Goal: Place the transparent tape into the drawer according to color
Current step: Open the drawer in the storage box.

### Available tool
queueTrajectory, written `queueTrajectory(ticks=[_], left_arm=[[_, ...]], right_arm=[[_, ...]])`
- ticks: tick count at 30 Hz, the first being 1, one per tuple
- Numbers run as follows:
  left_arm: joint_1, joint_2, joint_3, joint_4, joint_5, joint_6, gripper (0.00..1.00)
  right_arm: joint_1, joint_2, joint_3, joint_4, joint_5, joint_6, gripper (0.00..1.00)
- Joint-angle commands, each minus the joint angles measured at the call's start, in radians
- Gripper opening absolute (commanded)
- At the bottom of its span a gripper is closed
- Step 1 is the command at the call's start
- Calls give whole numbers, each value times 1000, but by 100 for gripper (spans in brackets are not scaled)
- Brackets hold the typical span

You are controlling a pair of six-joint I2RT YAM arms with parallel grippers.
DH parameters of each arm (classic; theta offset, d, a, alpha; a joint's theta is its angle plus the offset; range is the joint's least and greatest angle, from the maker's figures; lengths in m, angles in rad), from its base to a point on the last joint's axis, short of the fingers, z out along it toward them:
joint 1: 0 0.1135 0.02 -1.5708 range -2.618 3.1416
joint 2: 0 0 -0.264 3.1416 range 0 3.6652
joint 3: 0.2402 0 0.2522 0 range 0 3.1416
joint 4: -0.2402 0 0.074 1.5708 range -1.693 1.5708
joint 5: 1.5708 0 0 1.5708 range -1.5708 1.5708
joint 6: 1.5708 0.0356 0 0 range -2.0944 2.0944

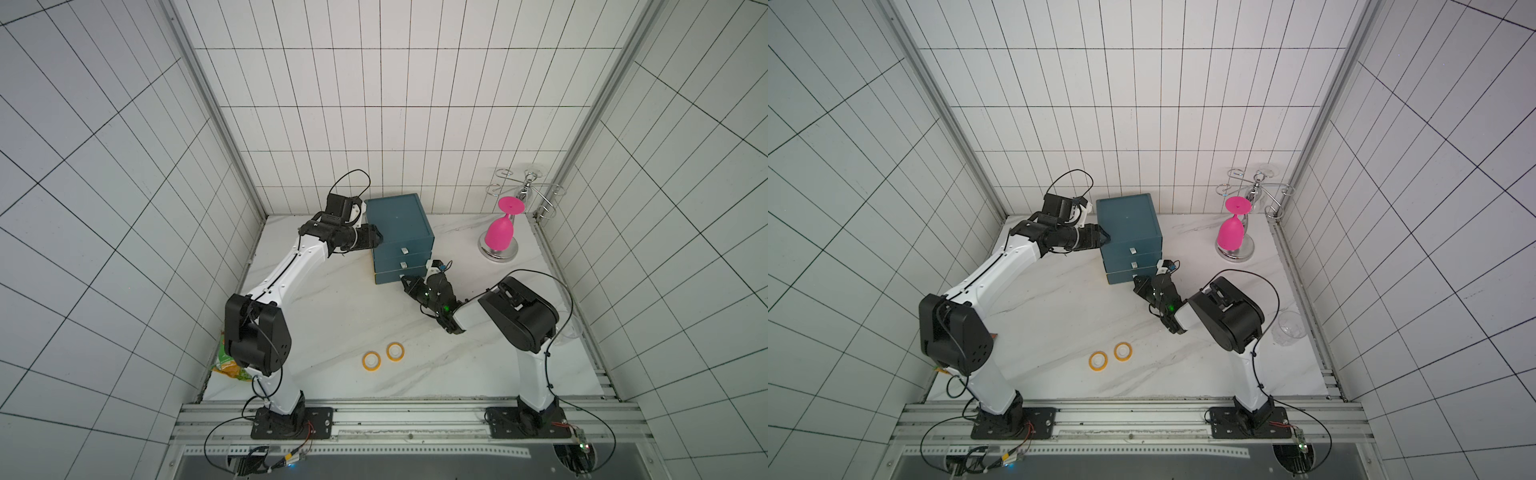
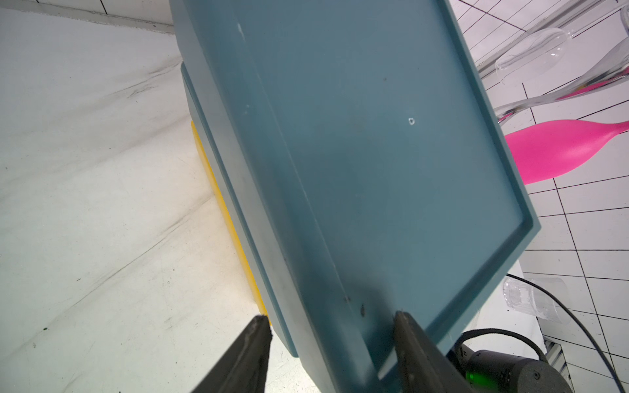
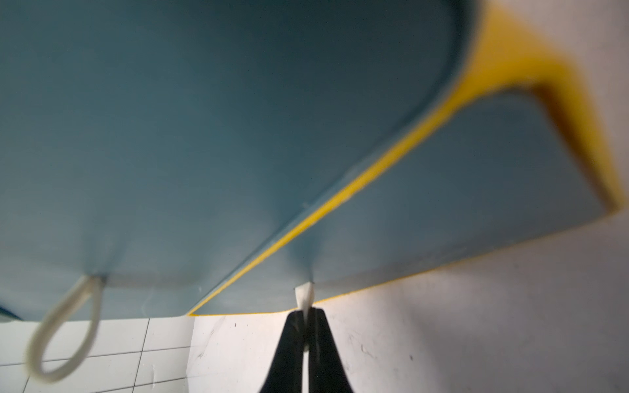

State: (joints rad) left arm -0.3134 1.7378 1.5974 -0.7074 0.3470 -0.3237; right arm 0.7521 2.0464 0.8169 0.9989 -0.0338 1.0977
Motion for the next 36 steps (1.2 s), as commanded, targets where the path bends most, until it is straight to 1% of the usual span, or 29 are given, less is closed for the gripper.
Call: queueTrajectory(ticks=[1, 6, 17, 22, 27, 30, 33, 34, 36], left_arm=[[4, 28, 10, -55, -5, 23, 60], [5, 30, 12, -55, 1, 22, 60], [0, 33, 12, -56, 3, 17, 59], [-9, 32, 13, -55, 2, 17, 59], [-15, 28, 13, -56, -3, 17, 59], [-19, 25, 12, -54, -3, 16, 59], [-21, 20, 12, -54, -2, 14, 59], [-23, 19, 12, -54, -3, 14, 59], [-23, 16, 12, -56, -3, 12, 59]], right_arm=[[-11, 19, 28, 42, 35, 11, 0], [-11, -11, -30, 58, 18, 25, 0], [21, -152, -212, 50, -23, 60, 0], [42, -250, -274, -33, -35, 55, 0], [71, -348, -307, -155, -53, 35, 0], [87, -379, -305, -229, -61, 21, 0], [90, -387, -296, -263, -64, 7, 1], [91, -390, -291, -278, -70, 2, 12], [90, -403, -276, -337, -80, -8, 30]])
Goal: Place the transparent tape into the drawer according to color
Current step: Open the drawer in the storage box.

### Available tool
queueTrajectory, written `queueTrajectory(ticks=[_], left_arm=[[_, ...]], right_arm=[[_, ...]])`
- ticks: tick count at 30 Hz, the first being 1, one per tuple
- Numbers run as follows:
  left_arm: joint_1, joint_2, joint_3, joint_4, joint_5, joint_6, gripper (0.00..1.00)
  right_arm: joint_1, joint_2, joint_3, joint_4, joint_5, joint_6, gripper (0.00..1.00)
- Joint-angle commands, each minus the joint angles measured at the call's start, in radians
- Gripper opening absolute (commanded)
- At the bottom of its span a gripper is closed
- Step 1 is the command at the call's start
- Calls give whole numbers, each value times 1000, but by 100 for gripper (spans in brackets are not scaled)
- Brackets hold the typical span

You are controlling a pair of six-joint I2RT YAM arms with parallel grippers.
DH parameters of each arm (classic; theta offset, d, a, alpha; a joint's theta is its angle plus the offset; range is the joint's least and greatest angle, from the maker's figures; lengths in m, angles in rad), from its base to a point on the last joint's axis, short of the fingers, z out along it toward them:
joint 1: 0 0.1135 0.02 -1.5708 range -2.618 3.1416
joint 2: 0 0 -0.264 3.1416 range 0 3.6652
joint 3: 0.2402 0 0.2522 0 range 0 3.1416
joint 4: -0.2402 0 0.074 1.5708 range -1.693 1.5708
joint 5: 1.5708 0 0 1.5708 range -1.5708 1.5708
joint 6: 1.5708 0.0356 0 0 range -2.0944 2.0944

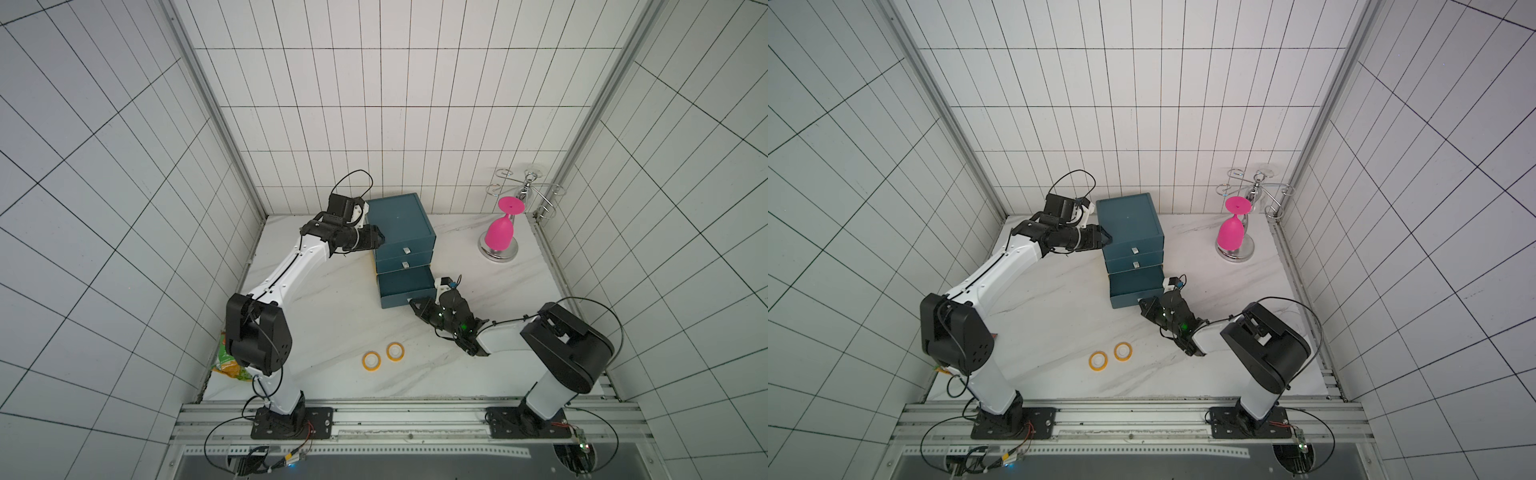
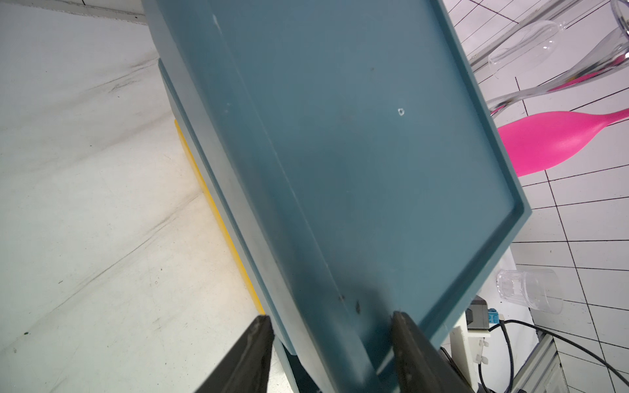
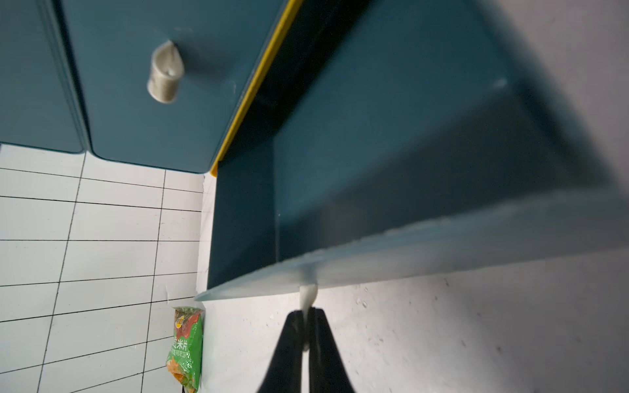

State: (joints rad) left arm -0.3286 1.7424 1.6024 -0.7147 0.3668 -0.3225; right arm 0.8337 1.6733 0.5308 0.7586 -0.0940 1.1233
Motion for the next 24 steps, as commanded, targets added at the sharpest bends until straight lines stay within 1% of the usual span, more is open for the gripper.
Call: queueTrajectory(ticks=[1, 4, 5, 8, 11, 15, 19, 22, 24], left_arm=[[-7, 7, 7, -47, -23, 10, 59], [-7, -8, 3, -51, -14, 2, 63], [-7, -17, -1, -49, -14, -1, 65], [-7, -65, -35, -19, 1, -19, 71], [-7, -119, -65, -2, 14, -30, 76], [-6, -197, -129, -6, 23, -33, 79], [10, -301, -253, 20, 61, -65, 82], [25, -378, -344, 44, 90, -95, 83], [36, -424, -397, 53, 98, -108, 84]], right_arm=[[8, -41, 17, -133, -25, -40, 38], [6, -87, 41, -248, -42, -71, 54], [3, -102, 52, -293, -49, -85, 58], [-13, -162, 95, -437, -75, -156, 69], [-26, -195, 150, -588, -120, -240, 75], [-30, -215, 215, -770, -190, -357, 81], [-27, -223, 238, -895, -248, -459, 82], [1, -224, 273, -1006, -249, -540, 82], [34, -223, 306, -1078, -218, -591, 81]])
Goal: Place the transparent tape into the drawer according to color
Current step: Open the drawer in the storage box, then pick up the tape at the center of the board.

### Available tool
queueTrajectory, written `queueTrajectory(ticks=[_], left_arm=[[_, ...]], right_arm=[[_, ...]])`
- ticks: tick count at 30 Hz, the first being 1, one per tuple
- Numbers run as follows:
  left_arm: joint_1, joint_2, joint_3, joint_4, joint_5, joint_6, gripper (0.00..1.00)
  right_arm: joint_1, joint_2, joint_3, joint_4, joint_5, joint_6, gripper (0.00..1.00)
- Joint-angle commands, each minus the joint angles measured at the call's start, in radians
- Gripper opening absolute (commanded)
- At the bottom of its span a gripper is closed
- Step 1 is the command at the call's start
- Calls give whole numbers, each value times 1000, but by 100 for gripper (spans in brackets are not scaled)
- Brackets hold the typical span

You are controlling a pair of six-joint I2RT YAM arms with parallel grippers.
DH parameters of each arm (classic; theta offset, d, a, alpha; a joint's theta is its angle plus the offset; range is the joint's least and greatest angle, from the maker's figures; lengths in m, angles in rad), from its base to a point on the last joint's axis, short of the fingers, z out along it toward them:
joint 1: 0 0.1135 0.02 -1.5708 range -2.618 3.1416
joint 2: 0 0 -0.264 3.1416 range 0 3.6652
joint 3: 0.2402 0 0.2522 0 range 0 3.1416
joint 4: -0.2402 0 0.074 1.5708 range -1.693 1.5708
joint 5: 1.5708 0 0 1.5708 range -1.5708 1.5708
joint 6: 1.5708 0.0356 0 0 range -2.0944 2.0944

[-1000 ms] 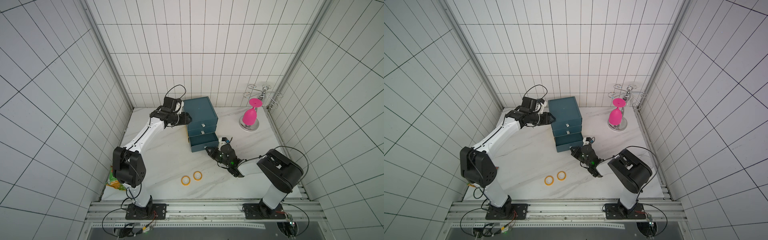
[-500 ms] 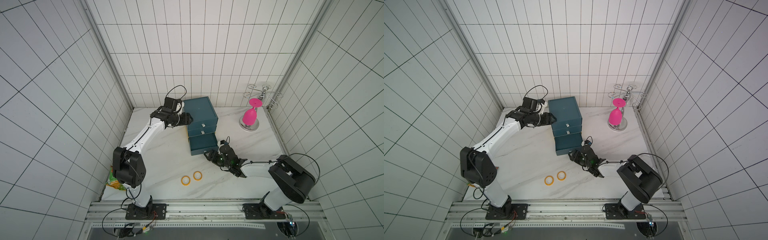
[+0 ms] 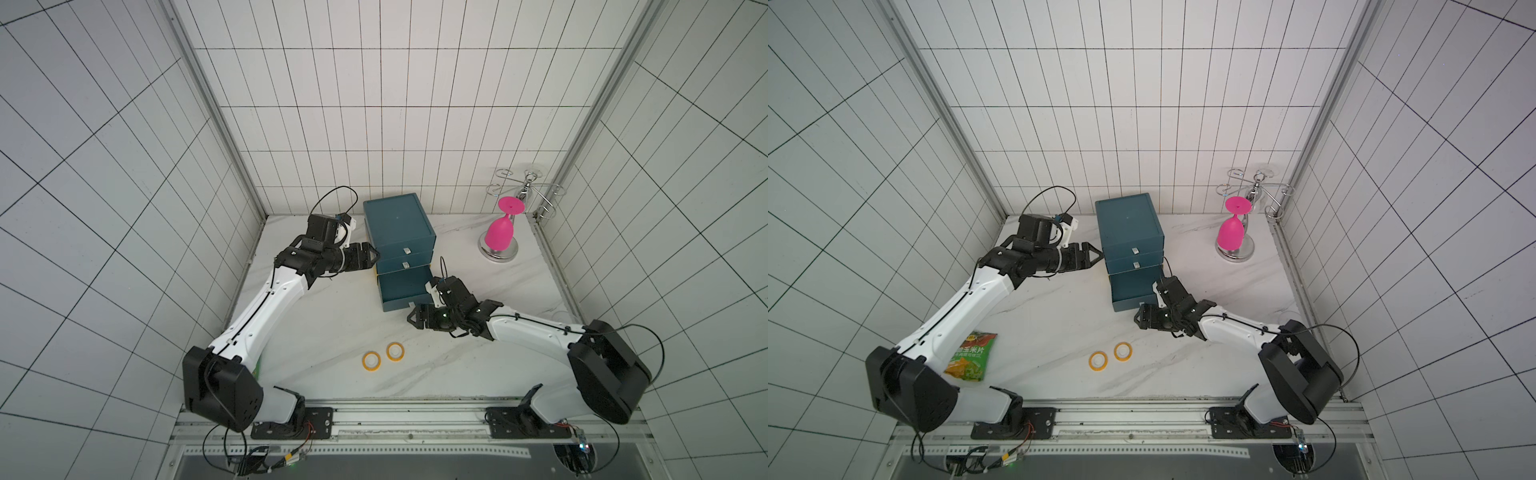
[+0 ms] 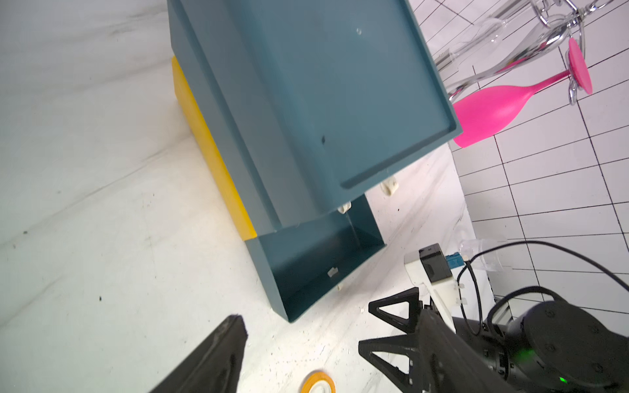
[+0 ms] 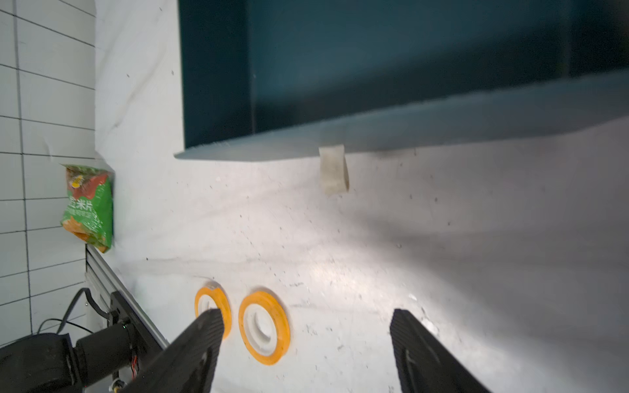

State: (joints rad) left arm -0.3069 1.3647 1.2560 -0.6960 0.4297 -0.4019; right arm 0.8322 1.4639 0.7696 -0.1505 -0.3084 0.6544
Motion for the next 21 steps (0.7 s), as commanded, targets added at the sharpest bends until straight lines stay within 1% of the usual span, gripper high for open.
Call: queueTrajectory(ticks=[1, 5, 9, 10, 13, 21], left_arm=[[19, -71, -78, 39, 40, -37, 84], [30, -145, -170, 41, 46, -50, 86], [51, -195, -262, 24, 58, -54, 88], [61, -207, -283, 18, 62, -54, 88], [80, -243, -349, 18, 69, -68, 89], [81, -309, -474, 32, 62, -109, 92]], right_arm=[[53, -9, 85, -205, 12, -144, 80], [129, 35, 181, -335, 94, -216, 76], [192, 107, 276, -426, 179, -258, 70], [207, 127, 296, -445, 197, -264, 67], [239, 179, 339, -475, 224, -277, 65], [293, 292, 434, -541, 258, -312, 63]])
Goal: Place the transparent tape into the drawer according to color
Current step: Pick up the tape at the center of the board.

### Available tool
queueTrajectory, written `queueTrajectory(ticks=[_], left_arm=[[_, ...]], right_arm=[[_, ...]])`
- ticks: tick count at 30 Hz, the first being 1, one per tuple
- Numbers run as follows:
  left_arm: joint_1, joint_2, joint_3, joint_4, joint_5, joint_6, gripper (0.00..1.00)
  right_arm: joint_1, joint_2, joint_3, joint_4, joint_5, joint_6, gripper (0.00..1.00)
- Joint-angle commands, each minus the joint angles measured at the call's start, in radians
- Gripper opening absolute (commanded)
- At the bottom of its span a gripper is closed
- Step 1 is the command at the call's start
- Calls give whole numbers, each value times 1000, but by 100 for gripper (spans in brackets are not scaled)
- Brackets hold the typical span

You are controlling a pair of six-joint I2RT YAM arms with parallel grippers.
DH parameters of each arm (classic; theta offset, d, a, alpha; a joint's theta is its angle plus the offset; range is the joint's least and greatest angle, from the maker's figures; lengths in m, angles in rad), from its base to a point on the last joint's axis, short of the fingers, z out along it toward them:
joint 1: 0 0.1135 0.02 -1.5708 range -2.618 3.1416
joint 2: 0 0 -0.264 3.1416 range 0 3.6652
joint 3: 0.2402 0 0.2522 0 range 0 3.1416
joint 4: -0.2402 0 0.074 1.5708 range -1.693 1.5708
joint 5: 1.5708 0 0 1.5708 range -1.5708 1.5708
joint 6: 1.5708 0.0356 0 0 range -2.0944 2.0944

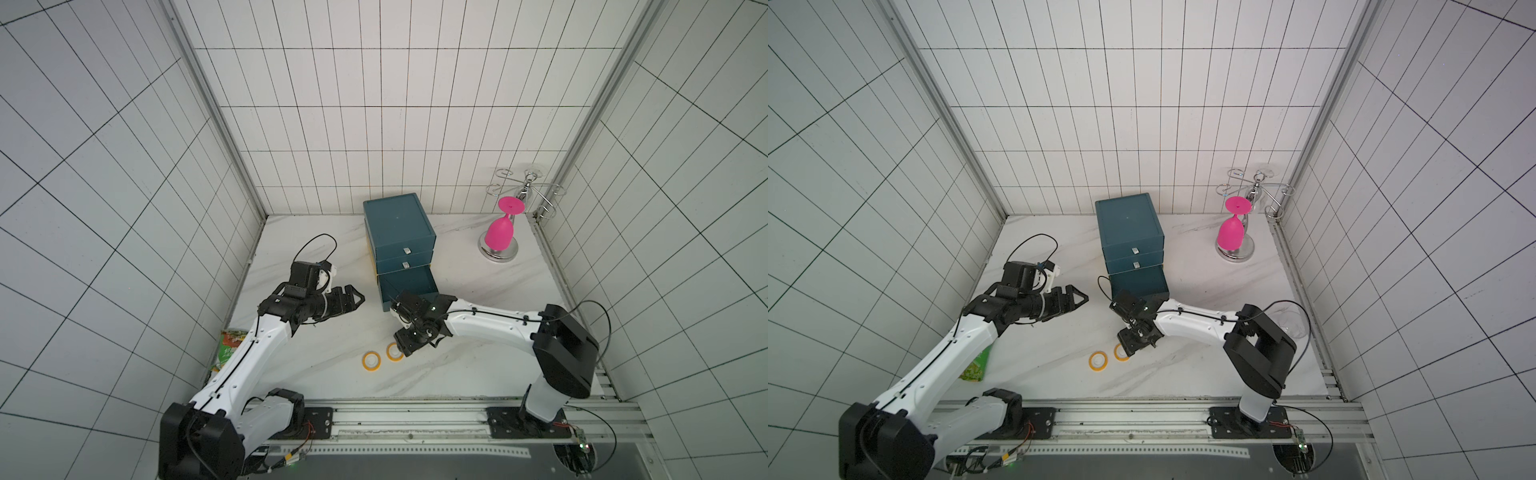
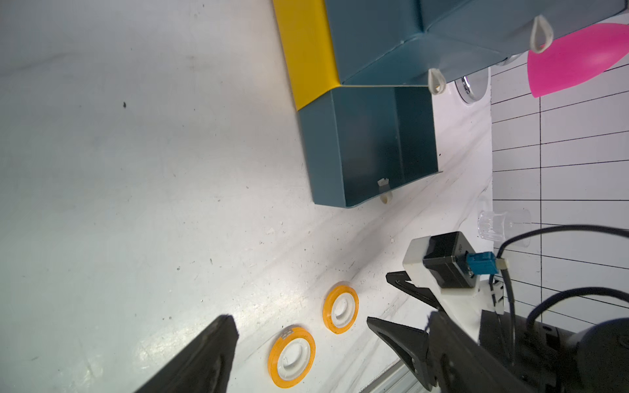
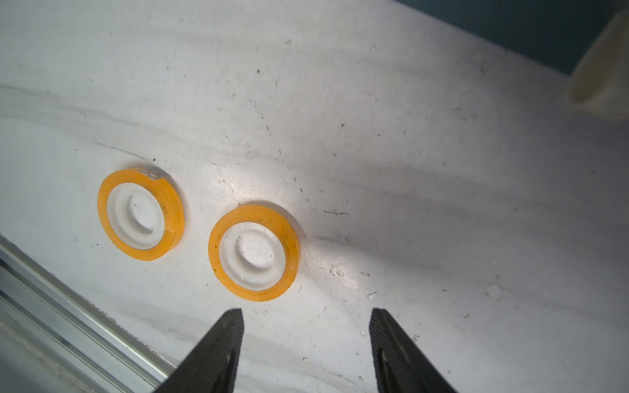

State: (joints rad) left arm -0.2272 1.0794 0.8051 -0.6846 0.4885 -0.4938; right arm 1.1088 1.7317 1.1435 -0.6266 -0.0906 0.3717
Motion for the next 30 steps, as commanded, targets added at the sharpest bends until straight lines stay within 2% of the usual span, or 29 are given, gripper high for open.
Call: queueTrajectory(ticks=[1, 6, 20, 30], left_arm=[[2, -31, -36, 21, -2, -21, 92], [3, -69, -81, 19, -13, -39, 93], [2, -104, -125, 13, -60, -97, 93], [2, -110, -138, 16, -68, -108, 93]], right_arm=[[20, 34, 70, -71, 42, -34, 63], [36, 80, 117, -99, 61, -46, 62], [59, 189, 199, -141, 70, -63, 48], [62, 250, 220, -175, 88, -71, 33]])
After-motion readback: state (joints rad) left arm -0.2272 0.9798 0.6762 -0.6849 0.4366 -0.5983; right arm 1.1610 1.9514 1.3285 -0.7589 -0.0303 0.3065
